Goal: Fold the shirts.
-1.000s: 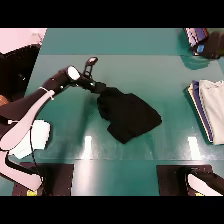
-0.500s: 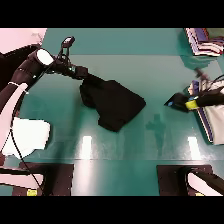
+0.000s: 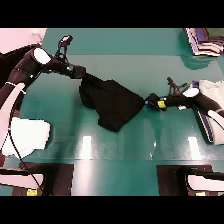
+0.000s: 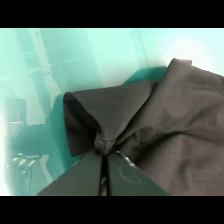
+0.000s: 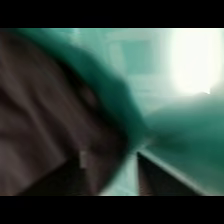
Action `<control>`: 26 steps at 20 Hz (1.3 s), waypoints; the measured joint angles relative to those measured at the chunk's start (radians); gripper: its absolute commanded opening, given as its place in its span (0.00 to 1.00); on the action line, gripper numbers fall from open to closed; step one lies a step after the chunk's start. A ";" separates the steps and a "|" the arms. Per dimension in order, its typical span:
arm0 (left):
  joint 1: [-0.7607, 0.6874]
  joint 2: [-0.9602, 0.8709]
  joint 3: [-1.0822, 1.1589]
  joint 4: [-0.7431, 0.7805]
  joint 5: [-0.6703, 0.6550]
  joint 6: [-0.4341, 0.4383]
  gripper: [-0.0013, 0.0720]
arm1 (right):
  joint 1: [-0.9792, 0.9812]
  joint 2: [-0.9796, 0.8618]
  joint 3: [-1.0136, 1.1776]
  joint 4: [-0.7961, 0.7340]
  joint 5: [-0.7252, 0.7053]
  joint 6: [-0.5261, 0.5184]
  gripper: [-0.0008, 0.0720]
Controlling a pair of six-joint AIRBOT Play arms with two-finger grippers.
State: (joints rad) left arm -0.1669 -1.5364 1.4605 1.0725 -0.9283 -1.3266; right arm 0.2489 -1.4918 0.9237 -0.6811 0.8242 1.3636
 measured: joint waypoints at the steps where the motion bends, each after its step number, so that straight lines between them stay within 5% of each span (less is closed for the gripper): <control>1: 0.000 0.000 0.000 0.000 0.000 0.000 0.05 | 0.010 -0.027 0.029 -0.002 -0.008 -0.003 0.14; 2: 0.000 0.000 0.000 0.001 0.000 0.000 0.05 | 0.019 -0.048 0.055 -0.008 -0.015 -0.006 0.03; 7: 0.000 0.050 0.020 0.031 -0.023 -0.003 0.05 | 0.017 -0.028 0.167 -0.075 0.001 -0.010 0.03; 19: 0.001 0.639 0.225 0.141 -0.013 -0.011 0.05 | -0.163 0.543 0.611 -0.322 0.326 0.005 0.03; 26: 0.001 0.814 0.277 0.145 0.074 -0.049 0.05 | -0.176 0.675 0.820 -0.446 0.415 0.074 0.03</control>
State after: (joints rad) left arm -0.1658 -0.7227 1.7378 1.2175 -0.8543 -1.3754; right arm 0.0731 -0.8169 1.7439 -1.1275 1.2388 1.4376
